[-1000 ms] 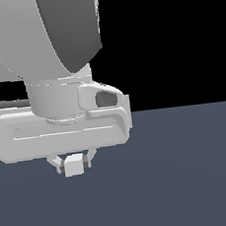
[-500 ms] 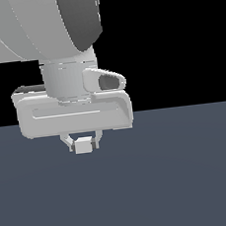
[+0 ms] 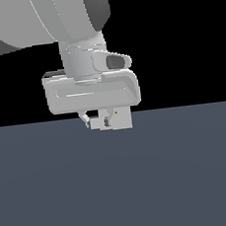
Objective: Plug the charger into the wall socket.
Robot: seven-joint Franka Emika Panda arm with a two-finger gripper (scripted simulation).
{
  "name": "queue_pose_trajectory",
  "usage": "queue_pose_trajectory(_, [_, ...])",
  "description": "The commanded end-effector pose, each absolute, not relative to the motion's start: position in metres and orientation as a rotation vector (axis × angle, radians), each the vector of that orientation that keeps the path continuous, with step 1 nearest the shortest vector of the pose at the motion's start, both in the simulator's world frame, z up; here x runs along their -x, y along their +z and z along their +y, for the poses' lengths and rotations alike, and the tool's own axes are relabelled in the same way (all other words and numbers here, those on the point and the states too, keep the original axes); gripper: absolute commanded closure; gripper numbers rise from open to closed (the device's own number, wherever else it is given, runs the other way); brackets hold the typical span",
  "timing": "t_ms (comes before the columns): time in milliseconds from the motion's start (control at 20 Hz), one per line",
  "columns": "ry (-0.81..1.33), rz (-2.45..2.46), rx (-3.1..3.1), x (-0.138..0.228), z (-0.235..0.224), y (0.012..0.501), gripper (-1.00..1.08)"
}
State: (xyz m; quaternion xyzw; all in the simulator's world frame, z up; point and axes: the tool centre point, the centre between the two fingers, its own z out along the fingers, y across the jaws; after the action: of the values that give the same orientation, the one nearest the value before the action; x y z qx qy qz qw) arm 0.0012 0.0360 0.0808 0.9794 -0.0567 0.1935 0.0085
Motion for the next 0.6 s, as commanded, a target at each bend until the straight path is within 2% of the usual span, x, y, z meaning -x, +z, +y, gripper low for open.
queue_pose_trajectory(0, [0.601,-0.241,-3.048,-0.008,0.028,0.088,1.08])
queue_pose_trajectory(550, [0.591,-0.351,-3.02,-0.018,0.013,0.1,1.08])
